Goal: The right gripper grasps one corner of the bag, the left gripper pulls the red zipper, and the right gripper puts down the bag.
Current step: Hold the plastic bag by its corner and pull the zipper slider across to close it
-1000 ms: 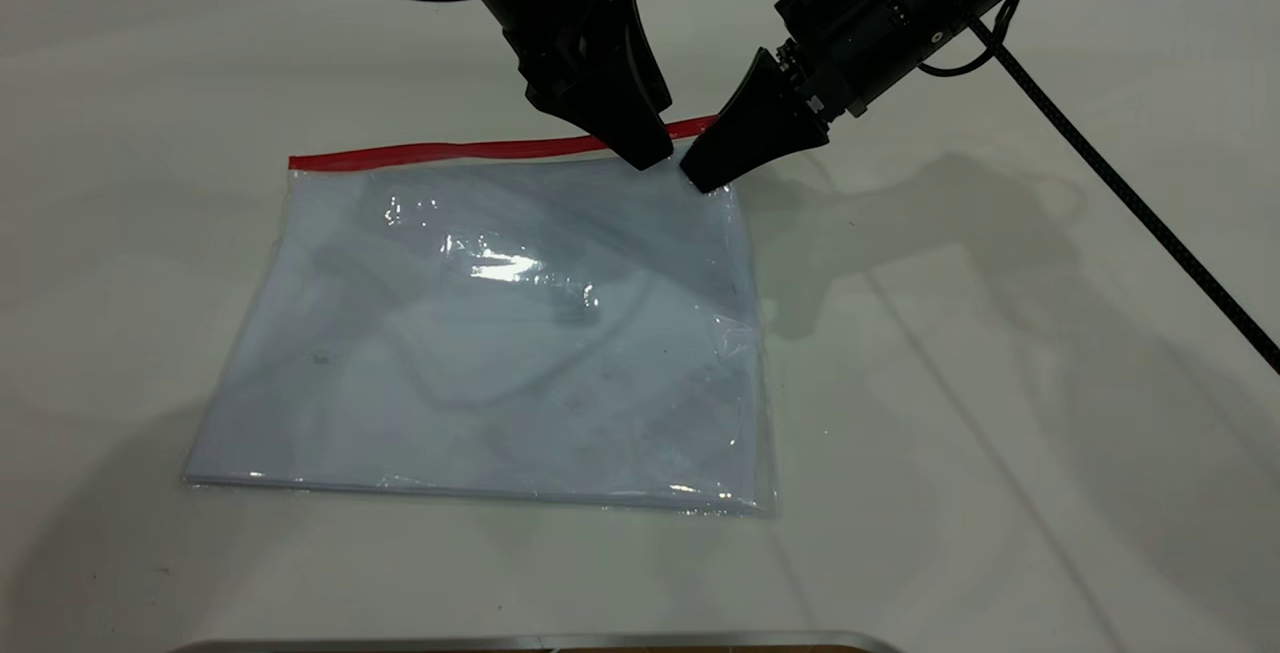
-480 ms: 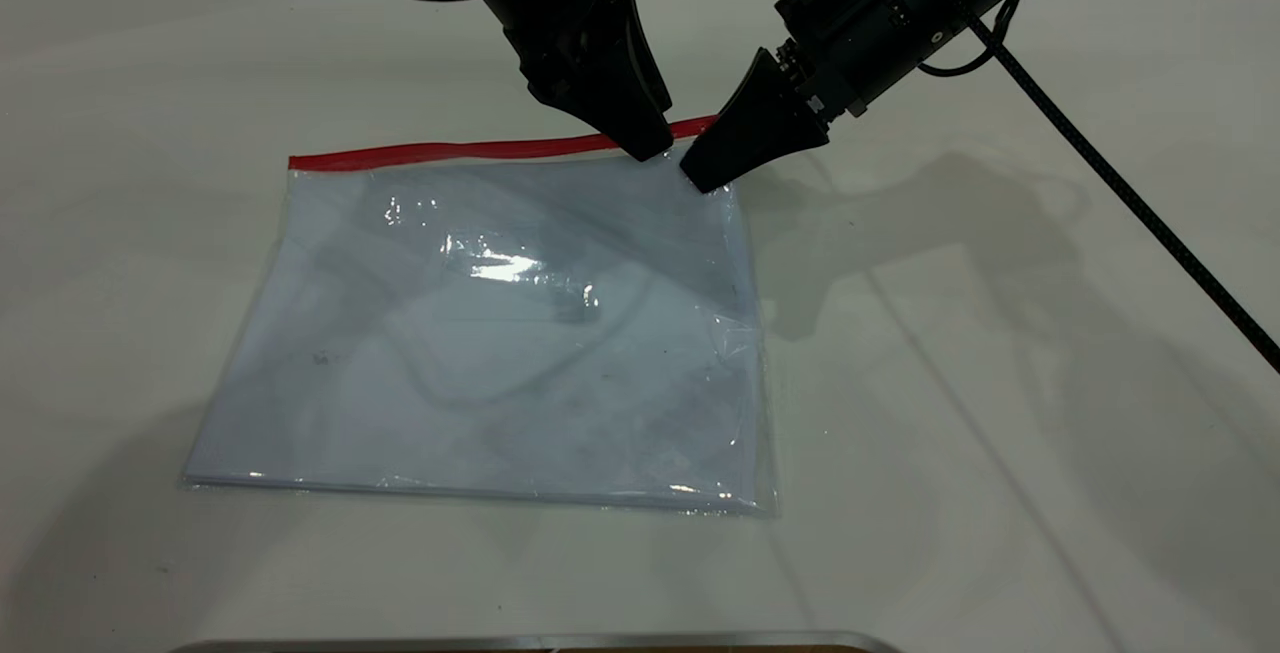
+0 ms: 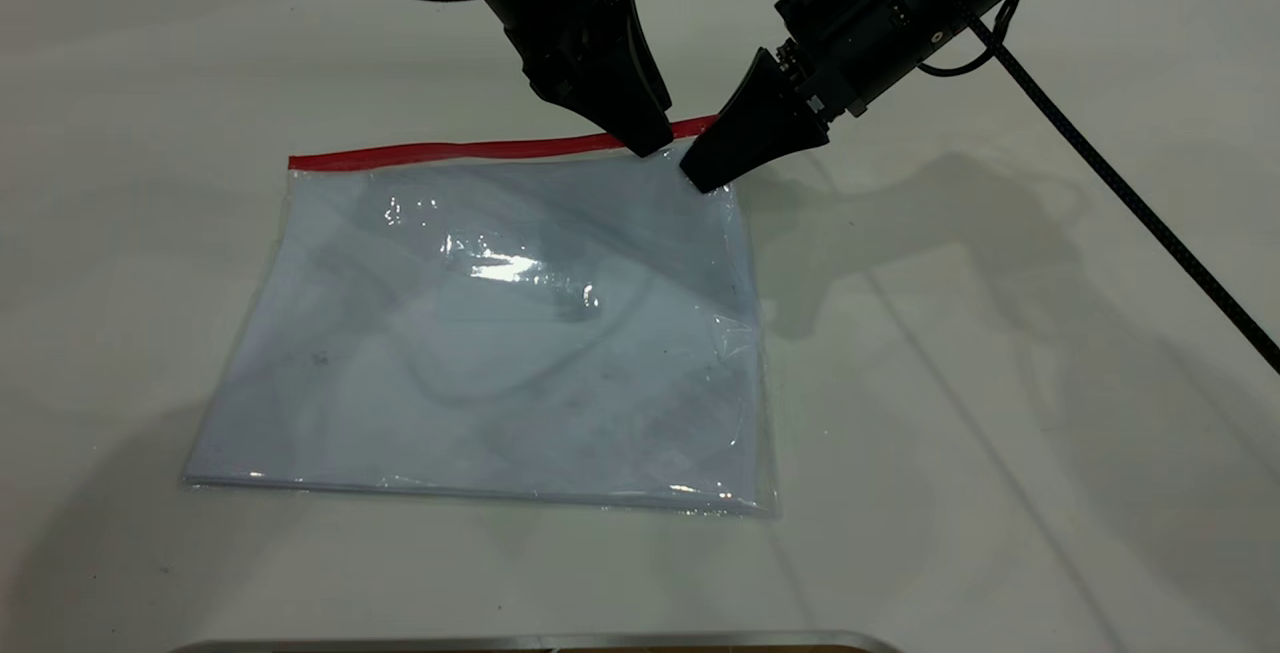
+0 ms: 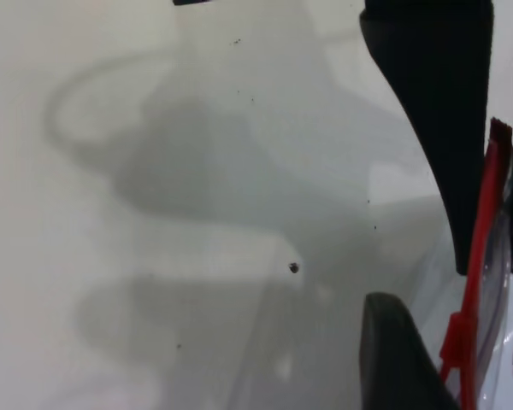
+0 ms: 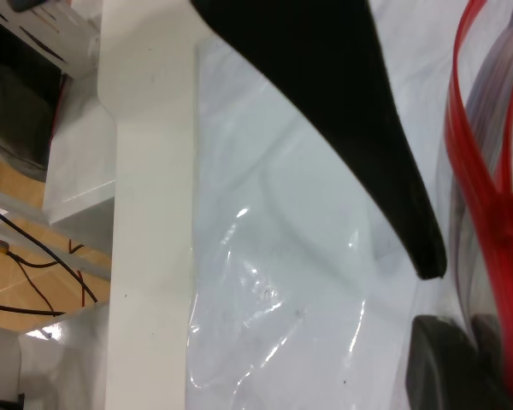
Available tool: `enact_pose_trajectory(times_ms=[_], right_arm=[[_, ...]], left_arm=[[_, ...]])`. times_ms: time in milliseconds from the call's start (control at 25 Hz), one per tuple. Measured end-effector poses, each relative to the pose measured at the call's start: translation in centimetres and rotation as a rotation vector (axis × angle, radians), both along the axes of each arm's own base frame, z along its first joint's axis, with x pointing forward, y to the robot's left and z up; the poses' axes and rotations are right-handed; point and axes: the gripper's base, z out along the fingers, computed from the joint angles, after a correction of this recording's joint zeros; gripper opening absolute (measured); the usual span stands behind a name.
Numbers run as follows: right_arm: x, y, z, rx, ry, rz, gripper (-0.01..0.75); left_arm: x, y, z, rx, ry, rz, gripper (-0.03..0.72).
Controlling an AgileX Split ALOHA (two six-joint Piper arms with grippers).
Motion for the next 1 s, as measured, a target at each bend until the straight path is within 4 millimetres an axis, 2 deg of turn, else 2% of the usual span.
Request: enact_pose_trajectory(times_ms=[160,280,800,1000], right_arm=[[0.0,0.0,0.0,0.0,0.0,0.0,0.032],[0.0,0.0,0.0,0.0,0.0,0.0,0.032],[0.12,-0.14,-0.06,-0.007,-0.006,-0.008,0.032],[0.37,-0.69,-0.03,-0.006,0.01,-0.035,0.032]], left_arm=[[-0.08,-0.07,-1.03,-0.005,0.026,0.01,0.399],[-0.07,-0.26,-1.05,-0.031,0.022,0.004,0.368],[-0.21,-0.4,-0.98,-0.055,0.018,-0.03,0.054],[-0.15,-0.43,-0.98,-0.058,0.011,-0.027,0.045]])
